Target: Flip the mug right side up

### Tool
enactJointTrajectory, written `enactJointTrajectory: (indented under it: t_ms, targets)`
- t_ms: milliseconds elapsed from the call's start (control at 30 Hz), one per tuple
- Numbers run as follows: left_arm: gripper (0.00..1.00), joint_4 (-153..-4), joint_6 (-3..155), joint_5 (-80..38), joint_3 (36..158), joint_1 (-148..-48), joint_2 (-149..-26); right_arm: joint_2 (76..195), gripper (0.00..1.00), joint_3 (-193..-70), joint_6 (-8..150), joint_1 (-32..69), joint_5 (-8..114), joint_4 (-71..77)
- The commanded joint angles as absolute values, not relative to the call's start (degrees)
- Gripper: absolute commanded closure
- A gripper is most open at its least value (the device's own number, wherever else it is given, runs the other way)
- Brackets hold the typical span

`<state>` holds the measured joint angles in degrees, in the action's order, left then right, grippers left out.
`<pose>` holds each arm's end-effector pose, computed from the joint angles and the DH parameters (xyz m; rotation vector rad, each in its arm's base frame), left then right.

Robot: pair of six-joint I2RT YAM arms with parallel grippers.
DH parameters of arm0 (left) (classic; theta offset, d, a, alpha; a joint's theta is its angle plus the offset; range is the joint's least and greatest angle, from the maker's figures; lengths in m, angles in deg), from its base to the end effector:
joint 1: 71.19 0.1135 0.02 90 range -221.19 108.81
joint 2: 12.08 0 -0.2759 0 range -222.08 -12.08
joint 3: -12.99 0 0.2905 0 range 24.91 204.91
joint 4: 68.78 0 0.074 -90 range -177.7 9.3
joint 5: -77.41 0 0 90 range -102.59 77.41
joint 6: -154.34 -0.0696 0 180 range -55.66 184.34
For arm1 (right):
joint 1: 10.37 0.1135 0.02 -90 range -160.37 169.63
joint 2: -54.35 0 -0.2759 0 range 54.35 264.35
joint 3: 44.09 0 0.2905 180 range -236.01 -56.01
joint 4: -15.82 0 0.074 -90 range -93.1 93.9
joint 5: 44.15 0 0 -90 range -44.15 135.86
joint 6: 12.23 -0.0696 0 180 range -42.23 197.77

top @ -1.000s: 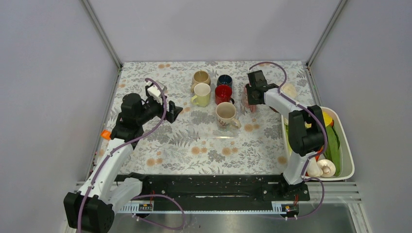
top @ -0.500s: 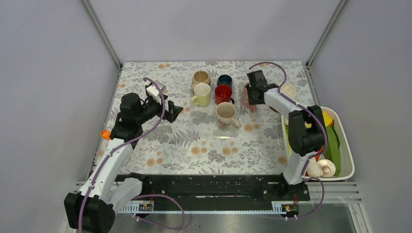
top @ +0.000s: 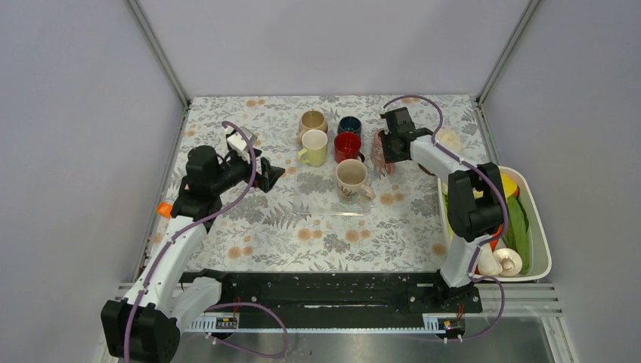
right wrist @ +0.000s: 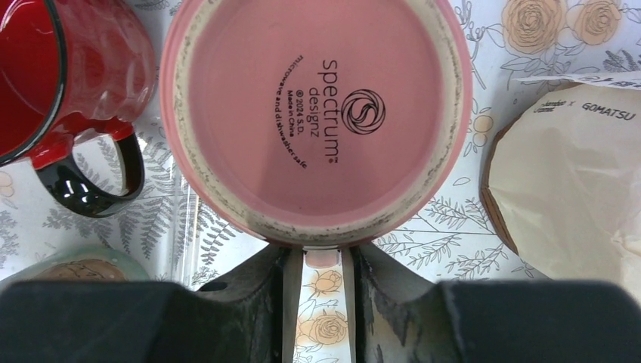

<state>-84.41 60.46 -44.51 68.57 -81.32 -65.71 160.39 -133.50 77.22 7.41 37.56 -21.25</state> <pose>0.2652 -0.0848 0.3141 0.6093 1.7045 -0.5800 0.4403 0.1307 0.1804 -0.3150 2.4746 -0.0482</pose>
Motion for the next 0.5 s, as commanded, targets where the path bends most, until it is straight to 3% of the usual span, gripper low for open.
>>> enactJointTrajectory:
  t_ms: [0, 300, 400, 467]
  targets:
    - [0.01, -81.21, 61.34, -46.75, 68.51, -80.72, -64.97, 161.33, 0.66, -136.17, 77.44, 7.47, 40.3, -21.84]
    - [0.01, -80.95, 61.93, -47.85, 68.24, -80.2, -64.86, 162.21, 0.61, -137.11, 77.43, 7.12, 40.46, -22.74]
    - [0.01, -80.92, 62.05, -48.14, 68.15, -80.07, -64.81, 162.28, 0.64, -137.41, 77.5, 7.03, 40.33, -22.76]
    - [0.01, -80.92, 62.12, -48.26, 68.0, -79.98, -64.78, 162.28, 0.71, -137.68, 77.47, 6.99, 40.13, -22.74]
